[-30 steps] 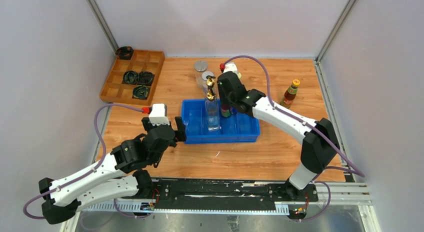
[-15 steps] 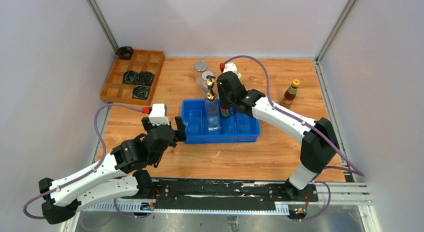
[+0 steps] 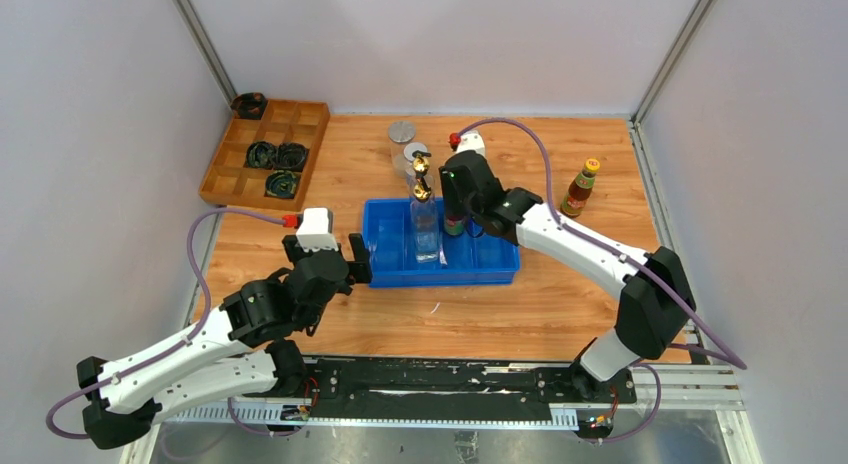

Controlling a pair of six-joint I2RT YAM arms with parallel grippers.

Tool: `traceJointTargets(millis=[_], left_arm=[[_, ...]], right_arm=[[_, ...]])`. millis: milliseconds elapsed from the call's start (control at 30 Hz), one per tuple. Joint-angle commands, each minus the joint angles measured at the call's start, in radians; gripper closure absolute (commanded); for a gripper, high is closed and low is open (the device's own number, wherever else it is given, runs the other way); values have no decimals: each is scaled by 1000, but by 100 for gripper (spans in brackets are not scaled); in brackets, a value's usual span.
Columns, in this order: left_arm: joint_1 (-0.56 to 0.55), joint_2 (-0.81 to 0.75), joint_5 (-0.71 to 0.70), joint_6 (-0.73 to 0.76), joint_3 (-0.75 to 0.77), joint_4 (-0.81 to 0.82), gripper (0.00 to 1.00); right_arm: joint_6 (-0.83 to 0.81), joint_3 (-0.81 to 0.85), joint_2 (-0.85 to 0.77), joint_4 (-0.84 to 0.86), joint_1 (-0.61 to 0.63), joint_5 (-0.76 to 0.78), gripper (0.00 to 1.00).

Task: Organize the condiment bottles
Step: Place the bottle in the storage box, then pick up the bottle from the center of the board.

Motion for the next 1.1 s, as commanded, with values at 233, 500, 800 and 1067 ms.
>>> traceJointTargets(millis=[233,500,800,1067], left_arm=[[-2,-34,-36,-16,-5,-45,0],[-2,-35,-42,-22,-12,-52,1],[-2,-4,-46,-17,-21,-30,0],[-2,22,-41,20,14,-12,0]], right_arm=[[7,-80,-107,-5,25,-53,32],[62,-178,-286,-187,53,13,35],[77,-223,-443,-296,-161,173,30],[25,-139,-302,-246,-442,196,27]])
